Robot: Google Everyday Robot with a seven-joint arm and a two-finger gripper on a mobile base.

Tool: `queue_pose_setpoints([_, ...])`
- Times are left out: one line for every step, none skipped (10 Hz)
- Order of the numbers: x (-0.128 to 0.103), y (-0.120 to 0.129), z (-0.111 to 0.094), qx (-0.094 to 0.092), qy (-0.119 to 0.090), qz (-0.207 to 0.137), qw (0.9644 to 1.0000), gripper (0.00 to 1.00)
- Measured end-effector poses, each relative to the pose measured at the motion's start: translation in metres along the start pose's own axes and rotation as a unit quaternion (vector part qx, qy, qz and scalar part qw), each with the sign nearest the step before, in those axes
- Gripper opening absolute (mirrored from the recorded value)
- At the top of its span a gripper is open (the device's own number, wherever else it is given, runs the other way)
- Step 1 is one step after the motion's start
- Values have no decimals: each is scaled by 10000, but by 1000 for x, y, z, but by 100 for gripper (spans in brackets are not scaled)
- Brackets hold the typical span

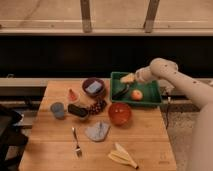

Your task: Place brush in red bowl

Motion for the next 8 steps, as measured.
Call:
queue_pose_setpoints([-4,-4,4,-51,-18,25,10000,78])
queue_pose_setpoints([-7,-5,11,-106,-10,28,9999,78])
queue_pose_setpoints([-11,-2,17,-159,-3,24,9999,78])
queue_pose_setpoints([-12,-3,20,-195,6,34,9998,78])
queue_pose_setpoints([-12,-4,20,-191,6,40,9998,78])
queue_pose_setpoints([-12,-4,20,-189,6,38,9998,78])
queue_pose_setpoints([-12,-3,20,-192,9,35,9998,78])
queue_pose_setpoints([-12,-3,20,-191,7,36,9998,78])
